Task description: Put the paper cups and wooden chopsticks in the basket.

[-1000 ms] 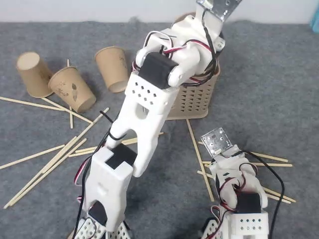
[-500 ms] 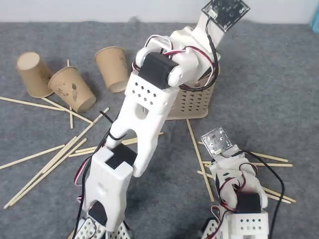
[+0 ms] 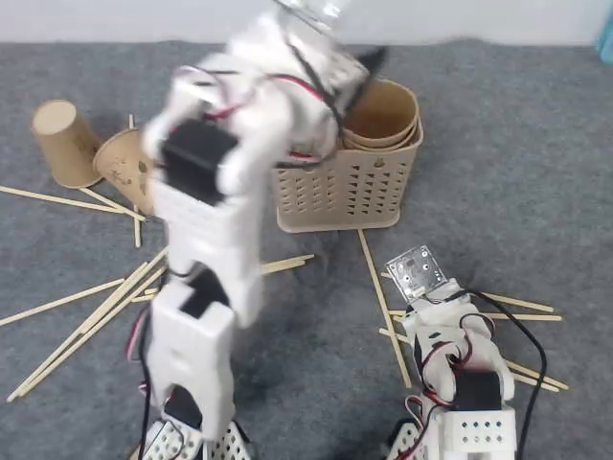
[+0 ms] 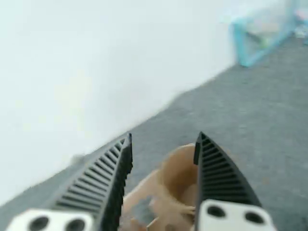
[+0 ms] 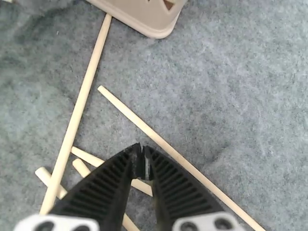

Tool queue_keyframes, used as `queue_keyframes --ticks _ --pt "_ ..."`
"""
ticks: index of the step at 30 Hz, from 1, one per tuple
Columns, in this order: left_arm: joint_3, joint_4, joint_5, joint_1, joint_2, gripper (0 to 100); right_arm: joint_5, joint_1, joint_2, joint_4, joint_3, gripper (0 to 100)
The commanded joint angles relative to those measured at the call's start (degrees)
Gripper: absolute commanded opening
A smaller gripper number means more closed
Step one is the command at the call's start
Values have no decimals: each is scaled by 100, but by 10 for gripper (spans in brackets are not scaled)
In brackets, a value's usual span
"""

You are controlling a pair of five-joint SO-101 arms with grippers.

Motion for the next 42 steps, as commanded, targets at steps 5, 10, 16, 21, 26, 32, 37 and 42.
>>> queue_keyframes --ticks 5,10,16,21,26,32,37,42 --pt "1147 193 105 -2040 -1503 202 105 -22 -84 -127 105 9" --pt "2290 193 123 -3130 -2057 202 105 -31 -84 -127 105 9" --pt "4048 -264 141 -4053 -2127 202 105 -31 -84 -119 105 9" --pt "5780 -1591 800 -4554 -2127 202 97 -31 -84 -84 105 9" --pt "6993 -2734 976 -4589 -2136 202 88 -31 -84 -84 105 9" --pt "7776 -3640 1407 -4536 -2127 125 79 -13 -84 -75 105 9" --pt "8224 -4369 1837 -4536 -2119 78 70 -13 -84 -75 105 9" --pt "8558 -4958 2295 -4519 -2092 122 70 -13 -84 -75 105 9"
